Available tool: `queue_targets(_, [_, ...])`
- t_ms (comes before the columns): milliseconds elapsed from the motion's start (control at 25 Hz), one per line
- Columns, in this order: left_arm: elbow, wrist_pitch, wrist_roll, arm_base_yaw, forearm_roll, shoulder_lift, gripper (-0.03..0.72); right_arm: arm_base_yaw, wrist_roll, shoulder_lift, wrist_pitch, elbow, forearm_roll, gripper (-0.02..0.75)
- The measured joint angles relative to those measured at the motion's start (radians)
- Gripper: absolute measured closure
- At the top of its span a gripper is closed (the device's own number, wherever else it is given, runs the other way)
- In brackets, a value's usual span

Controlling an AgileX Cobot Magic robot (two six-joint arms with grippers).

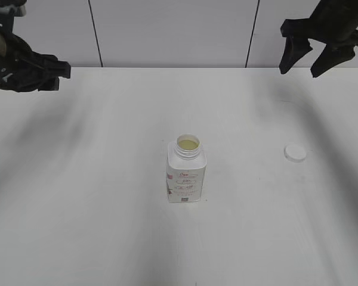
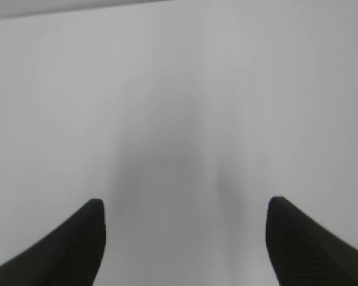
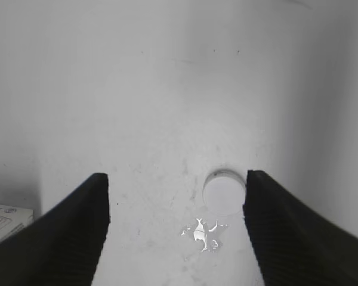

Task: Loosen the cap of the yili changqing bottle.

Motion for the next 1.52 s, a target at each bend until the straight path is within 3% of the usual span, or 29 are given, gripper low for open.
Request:
queue_targets(240, [-0.122, 0.207, 0.306, 0.000, -0.338, -0.001, 0.179, 0.000, 0.000, -0.016, 0.000, 0.000, -0.006, 0.183])
queue_targets(480, [-0.264, 0.454, 0.471, 0.008, -0.477, 0.010, 0.179, 0.000, 0.000, -0.018, 0.000, 0.000, -0.006, 0.183])
queue_targets(680, [-0.328, 0.621, 0.583, 0.056, -0.576, 0.052, 0.179, 0.000, 0.001, -0.066, 0.000, 0.037, -0.007, 0.183])
queue_targets(1000, [-0.339, 0.742, 0.602, 0.116, -0.615, 0.057, 0.179, 0.000, 0.000, -0.289, 0.000, 0.261, -0.007, 0.183])
queue_targets(1520, [-0.313, 0.763, 0.663, 0.116, -0.645, -0.009, 0.191, 0.000, 0.000, -0.760, 0.000, 0.659, -0.090, 0.184])
